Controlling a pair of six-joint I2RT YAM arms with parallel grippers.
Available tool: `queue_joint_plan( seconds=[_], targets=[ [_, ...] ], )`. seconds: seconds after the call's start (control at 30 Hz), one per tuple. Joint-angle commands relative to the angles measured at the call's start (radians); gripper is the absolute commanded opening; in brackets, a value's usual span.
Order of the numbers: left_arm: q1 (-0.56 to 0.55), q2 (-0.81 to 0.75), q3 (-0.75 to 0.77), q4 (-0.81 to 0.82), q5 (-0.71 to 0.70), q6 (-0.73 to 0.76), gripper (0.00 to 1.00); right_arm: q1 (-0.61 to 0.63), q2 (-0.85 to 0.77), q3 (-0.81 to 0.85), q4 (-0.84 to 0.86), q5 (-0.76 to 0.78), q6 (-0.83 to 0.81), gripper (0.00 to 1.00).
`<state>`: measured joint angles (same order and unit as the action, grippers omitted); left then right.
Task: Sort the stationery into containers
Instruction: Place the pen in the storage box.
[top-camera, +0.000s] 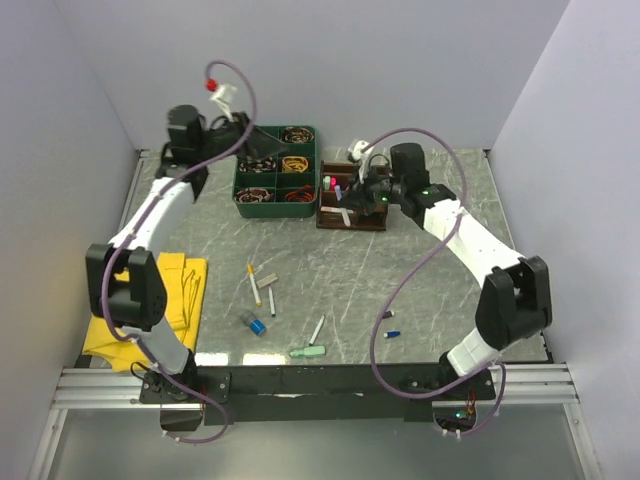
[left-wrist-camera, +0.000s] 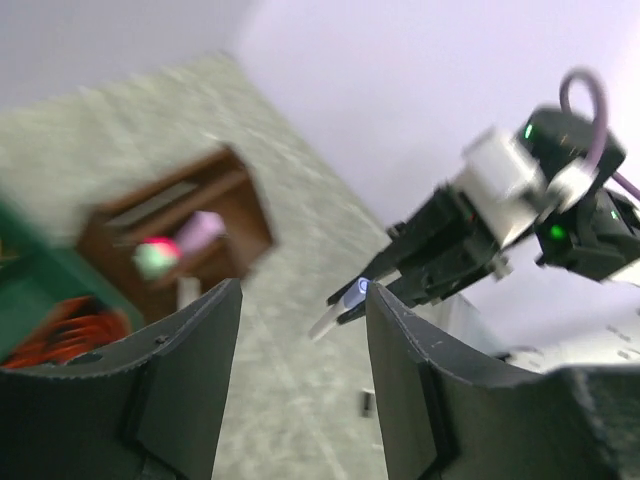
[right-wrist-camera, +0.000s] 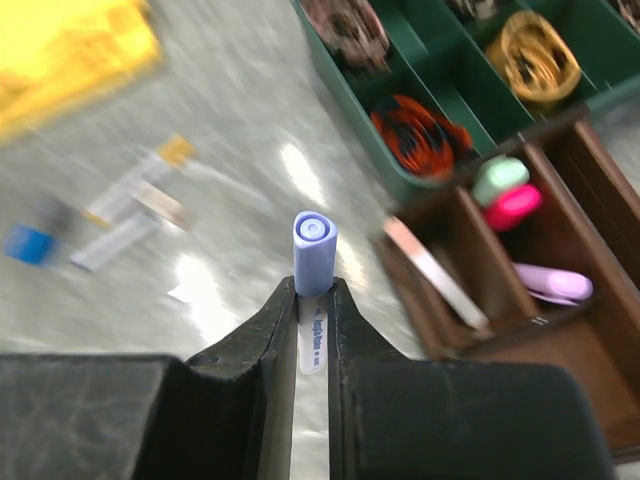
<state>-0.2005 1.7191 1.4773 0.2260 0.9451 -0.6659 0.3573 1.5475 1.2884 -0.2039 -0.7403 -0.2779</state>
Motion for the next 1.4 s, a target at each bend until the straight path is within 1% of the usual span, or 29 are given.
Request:
queue_joint_plan(
  seconds=[0.0,0.17,0.33,0.6,0.73,0.77,0.83,0.93,0.97,1.07,1.37],
  targets=[
    [0.078,-0.119,-0.014,-0.082,-0.016,0.127,0.57,0.028,0.048,0.029,-0.005,0.134,-0.32,0.0],
    [0.099,-0.171,-0.092,-0.077,-0.003,0.115,0.57,0.055,0.108,0.043,0.058,0.196,-0.466,0.0],
    [0.101,-0.185,-0.126,-0.082,0.0,0.112,0.58,0.071,0.19,0.083,0.084,0.217,-0.55,0.0],
    [0.113,-0.171,-0.126,-0.088,0.0,0.112,0.57,0.08,0.29,0.124,0.116,0.258,-0.629,0.0],
    [0.122,-0.158,-0.111,-0.116,-0.003,0.143,0.58,0.078,0.318,0.131,0.126,0.268,-0.644,0.0],
    [0.124,-0.156,-0.11,-0.12,-0.003,0.146,0.58,0.078,0.319,0.129,0.124,0.269,-0.65,0.03],
    [0.127,-0.156,-0.114,-0.129,-0.003,0.154,0.58,0.08,0.329,0.124,0.124,0.272,-0.659,0.06],
    [0.131,-0.158,-0.118,-0.139,-0.002,0.16,0.58,0.083,0.338,0.129,0.11,0.282,-0.655,0.13],
    [0.131,-0.159,-0.118,-0.14,0.0,0.164,0.58,0.086,0.338,0.13,0.109,0.286,-0.656,0.17],
    [0.134,-0.162,-0.124,-0.14,0.0,0.163,0.58,0.086,0.329,0.12,0.107,0.295,-0.649,0.23],
    [0.139,-0.179,-0.15,-0.128,0.007,0.154,0.58,0.091,0.324,0.114,0.08,0.314,-0.617,0.33]
  ],
)
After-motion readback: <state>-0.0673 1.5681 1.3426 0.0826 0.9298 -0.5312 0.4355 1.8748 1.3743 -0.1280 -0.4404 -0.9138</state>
